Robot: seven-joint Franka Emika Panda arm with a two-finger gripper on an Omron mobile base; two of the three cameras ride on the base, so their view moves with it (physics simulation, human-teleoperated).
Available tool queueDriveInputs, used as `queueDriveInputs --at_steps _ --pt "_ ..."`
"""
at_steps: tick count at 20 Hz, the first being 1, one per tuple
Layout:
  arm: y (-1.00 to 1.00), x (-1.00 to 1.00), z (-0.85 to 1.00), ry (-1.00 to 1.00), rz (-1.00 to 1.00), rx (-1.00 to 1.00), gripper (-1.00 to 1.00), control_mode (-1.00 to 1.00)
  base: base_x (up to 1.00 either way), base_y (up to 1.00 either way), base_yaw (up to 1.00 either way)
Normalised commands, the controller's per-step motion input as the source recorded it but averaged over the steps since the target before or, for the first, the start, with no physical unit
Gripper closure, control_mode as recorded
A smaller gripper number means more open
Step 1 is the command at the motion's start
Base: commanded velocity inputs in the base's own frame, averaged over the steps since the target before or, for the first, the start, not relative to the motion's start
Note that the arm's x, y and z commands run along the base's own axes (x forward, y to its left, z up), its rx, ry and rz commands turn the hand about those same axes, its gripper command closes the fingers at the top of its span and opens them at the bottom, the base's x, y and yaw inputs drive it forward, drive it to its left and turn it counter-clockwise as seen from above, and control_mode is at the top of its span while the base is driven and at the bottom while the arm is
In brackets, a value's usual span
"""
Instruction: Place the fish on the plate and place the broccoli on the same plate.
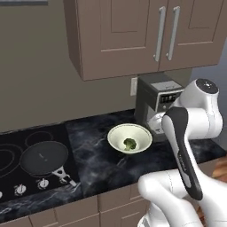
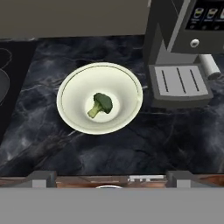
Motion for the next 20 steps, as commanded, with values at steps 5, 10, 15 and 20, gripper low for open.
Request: queueDriveInputs --at_steps 5,10,15,20 --pt "0.22 0.4 0.0 0.07 -0.03 0.0 -1.0 -1.0 0.0 0.0 0.0" --pt "0.16 0.51 0.0 0.15 -0.04 0.0 -1.0 -1.0 0.0 0.0 0.0" --pt "-0.06 0.22 -0.3 0.04 0.01 -0.01 -1.0 -1.0 0.0 0.0 0.0" --pt "0.23 0.31 -0.68 0.11 0.0 0.0 -1.0 -1.0 0.0 0.0 0.0"
